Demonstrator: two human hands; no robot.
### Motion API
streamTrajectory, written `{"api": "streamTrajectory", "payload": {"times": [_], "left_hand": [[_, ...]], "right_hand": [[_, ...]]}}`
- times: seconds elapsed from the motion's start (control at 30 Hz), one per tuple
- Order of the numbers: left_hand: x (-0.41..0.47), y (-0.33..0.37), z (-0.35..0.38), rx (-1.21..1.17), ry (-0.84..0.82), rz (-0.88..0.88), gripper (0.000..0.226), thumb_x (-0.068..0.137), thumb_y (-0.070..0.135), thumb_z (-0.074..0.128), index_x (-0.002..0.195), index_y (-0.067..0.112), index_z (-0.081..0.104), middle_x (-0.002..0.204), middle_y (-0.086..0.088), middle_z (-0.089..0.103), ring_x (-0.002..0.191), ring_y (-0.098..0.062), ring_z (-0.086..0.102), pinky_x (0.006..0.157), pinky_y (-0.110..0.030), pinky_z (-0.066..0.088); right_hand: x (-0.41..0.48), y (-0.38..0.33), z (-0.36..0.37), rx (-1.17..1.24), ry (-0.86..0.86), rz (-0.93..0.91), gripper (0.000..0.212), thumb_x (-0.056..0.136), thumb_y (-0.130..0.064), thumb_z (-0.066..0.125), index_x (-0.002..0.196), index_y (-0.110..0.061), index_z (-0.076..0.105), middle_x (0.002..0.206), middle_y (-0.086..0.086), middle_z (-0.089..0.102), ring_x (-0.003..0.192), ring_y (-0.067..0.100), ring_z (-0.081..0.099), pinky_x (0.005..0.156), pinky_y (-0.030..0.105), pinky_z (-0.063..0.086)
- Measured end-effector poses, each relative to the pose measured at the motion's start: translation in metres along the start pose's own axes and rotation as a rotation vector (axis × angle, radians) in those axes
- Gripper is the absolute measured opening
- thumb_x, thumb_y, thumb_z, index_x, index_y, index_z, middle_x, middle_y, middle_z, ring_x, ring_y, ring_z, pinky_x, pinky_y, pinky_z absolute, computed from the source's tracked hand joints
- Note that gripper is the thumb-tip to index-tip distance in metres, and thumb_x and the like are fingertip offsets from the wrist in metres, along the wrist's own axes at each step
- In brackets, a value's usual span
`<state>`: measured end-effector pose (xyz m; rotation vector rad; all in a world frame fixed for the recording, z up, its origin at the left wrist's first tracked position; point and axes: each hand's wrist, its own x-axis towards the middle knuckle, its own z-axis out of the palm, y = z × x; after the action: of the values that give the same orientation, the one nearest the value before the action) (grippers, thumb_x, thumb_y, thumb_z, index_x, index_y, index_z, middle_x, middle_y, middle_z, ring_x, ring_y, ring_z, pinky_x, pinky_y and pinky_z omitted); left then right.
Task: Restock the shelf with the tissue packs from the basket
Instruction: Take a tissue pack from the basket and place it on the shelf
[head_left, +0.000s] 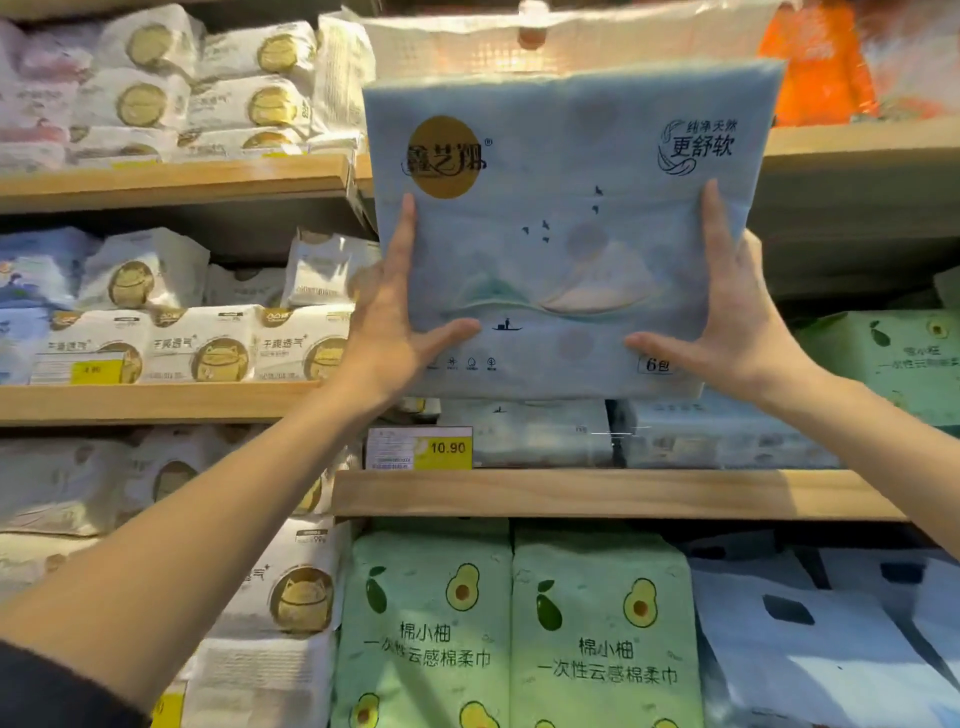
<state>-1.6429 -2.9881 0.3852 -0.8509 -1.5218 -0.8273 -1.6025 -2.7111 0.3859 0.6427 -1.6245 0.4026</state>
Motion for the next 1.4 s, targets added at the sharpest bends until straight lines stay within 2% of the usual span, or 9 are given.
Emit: {"api": "streamTrajectory", "payload": {"times": [0.23, 0.33, 0.4, 0.6, 0.87, 1.07, 1.2, 1.3, 1.4], "left_hand": [[-0.017, -0.036, 0.016, 0.035, -0.076, -0.005, 0.112, 0.069, 0.034, 0.078, 0.144, 0.042, -0.005, 0.149, -0.009, 0.028, 0.137, -0.022, 0.031, 0.111, -0.045, 0.032], [-0.022, -0.043, 0.021, 0.070, -0.116, -0.019, 0.114, 0.068, 0.029, 0.078, 0.146, 0.036, -0.006, 0.150, -0.010, 0.029, 0.134, -0.024, 0.036, 0.110, -0.029, 0.030], [-0.025, -0.046, 0.023, 0.109, -0.142, -0.023, 0.116, 0.068, 0.027, 0.079, 0.147, 0.031, -0.006, 0.148, -0.008, 0.035, 0.128, -0.026, 0.043, 0.098, -0.021, 0.035], [-0.021, -0.050, 0.023, 0.180, -0.248, -0.159, 0.124, 0.064, 0.037, 0.080, 0.143, 0.041, -0.016, 0.141, -0.015, 0.041, 0.122, -0.030, 0.044, 0.087, -0.027, 0.032], [0.006, -0.059, 0.033, 0.330, -0.505, -0.343, 0.138, 0.058, 0.040, 0.083, 0.140, 0.033, -0.028, 0.150, -0.018, 0.027, 0.129, -0.034, 0.040, 0.096, -0.032, 0.036], [0.015, -0.061, 0.040, 0.417, -0.591, -0.419, 0.136, 0.064, 0.040, 0.080, 0.136, 0.034, -0.035, 0.151, -0.020, 0.025, 0.133, -0.035, 0.035, 0.101, -0.037, 0.034], [0.019, -0.064, 0.047, 0.482, -0.623, -0.482, 0.136, 0.065, 0.043, 0.078, 0.133, 0.034, -0.039, 0.145, -0.024, 0.034, 0.132, -0.038, 0.035, 0.105, -0.042, 0.032], [0.022, -0.069, 0.051, 0.537, -0.648, -0.505, 0.137, 0.064, 0.047, 0.077, 0.132, 0.032, -0.040, 0.140, -0.024, 0.040, 0.126, -0.039, 0.042, 0.103, -0.043, 0.035], [0.022, -0.074, 0.056, 0.577, -0.649, -0.521, 0.124, 0.065, 0.049, 0.076, 0.145, 0.018, -0.013, 0.139, -0.018, 0.041, 0.120, -0.033, 0.045, 0.093, -0.038, 0.041]], "right_hand": [[-0.022, 0.012, 0.026, 0.006, -0.041, 0.034, 0.117, 0.064, -0.015, 0.081, 0.135, -0.041, -0.009, 0.139, 0.016, 0.021, 0.111, -0.009, 0.020, 0.101, 0.015, 0.018], [-0.030, 0.019, 0.034, 0.027, -0.073, 0.065, 0.117, 0.064, -0.014, 0.080, 0.135, -0.043, -0.008, 0.140, 0.012, 0.021, 0.116, -0.008, 0.019, 0.097, 0.005, 0.013], [-0.032, 0.022, 0.037, 0.038, -0.117, 0.096, 0.117, 0.065, -0.014, 0.080, 0.137, -0.044, -0.008, 0.143, 0.010, 0.020, 0.120, -0.005, 0.020, 0.098, 0.007, 0.014], [-0.021, 0.031, 0.039, 0.034, -0.279, 0.146, 0.121, 0.064, -0.021, 0.081, 0.140, -0.046, -0.011, 0.154, 0.005, 0.009, 0.136, 0.009, 0.014, 0.103, 0.023, 0.017], [-0.004, 0.048, 0.045, -0.060, -0.453, 0.270, 0.129, 0.058, -0.033, 0.082, 0.141, -0.038, -0.017, 0.152, 0.015, 0.015, 0.140, 0.026, 0.016, 0.103, 0.028, 0.021], [0.006, 0.057, 0.056, -0.232, -0.603, 0.352, 0.127, 0.064, -0.044, 0.075, 0.137, -0.037, -0.029, 0.140, 0.030, 0.023, 0.100, 0.030, 0.041, 0.082, 0.031, 0.034], [0.012, 0.068, 0.062, -0.358, -0.695, 0.344, 0.125, 0.069, -0.047, 0.070, 0.132, -0.033, -0.038, 0.145, 0.032, 0.017, 0.112, 0.040, 0.046, 0.083, 0.032, 0.038], [0.018, 0.068, 0.065, -0.406, -0.751, 0.351, 0.123, 0.075, -0.043, 0.068, 0.130, -0.031, -0.041, 0.148, 0.030, 0.015, 0.070, 0.026, 0.056, 0.055, 0.022, 0.041], [0.018, 0.071, 0.072, -0.438, -0.758, 0.342, 0.122, 0.077, -0.038, 0.068, 0.130, -0.030, -0.041, 0.148, 0.030, 0.016, 0.072, 0.027, 0.051, 0.046, 0.016, 0.039]]}}
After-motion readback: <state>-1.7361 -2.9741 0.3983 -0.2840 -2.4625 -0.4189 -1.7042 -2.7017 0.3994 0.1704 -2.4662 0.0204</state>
